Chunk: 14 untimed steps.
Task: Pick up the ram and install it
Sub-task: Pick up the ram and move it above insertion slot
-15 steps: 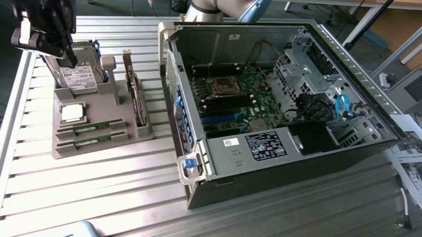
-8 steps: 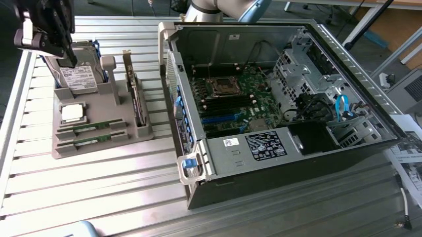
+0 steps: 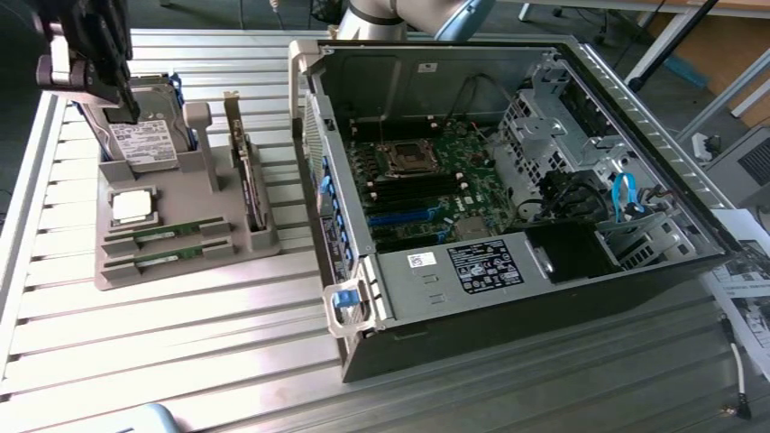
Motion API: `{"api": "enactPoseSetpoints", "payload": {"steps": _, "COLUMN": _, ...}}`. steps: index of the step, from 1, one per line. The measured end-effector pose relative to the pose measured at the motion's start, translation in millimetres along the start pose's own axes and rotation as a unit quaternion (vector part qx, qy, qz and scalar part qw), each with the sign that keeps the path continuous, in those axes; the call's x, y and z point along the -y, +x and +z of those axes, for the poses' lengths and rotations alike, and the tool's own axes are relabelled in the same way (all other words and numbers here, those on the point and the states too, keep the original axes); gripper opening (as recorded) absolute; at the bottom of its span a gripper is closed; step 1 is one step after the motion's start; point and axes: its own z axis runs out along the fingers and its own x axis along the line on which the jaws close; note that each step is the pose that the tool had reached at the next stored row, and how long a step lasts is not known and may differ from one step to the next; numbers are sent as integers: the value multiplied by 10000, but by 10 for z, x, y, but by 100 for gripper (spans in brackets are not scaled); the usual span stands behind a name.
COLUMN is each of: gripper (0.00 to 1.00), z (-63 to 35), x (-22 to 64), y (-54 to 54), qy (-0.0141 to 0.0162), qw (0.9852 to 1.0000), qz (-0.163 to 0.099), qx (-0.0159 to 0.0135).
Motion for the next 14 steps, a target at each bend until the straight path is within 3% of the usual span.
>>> {"api": "enactPoseSetpoints", "payload": {"steps": 14, "gripper": 10, "z": 1, "x": 2, "y": 0, "qy": -5, "qw": 9999, "qz": -103, "qx": -1}}
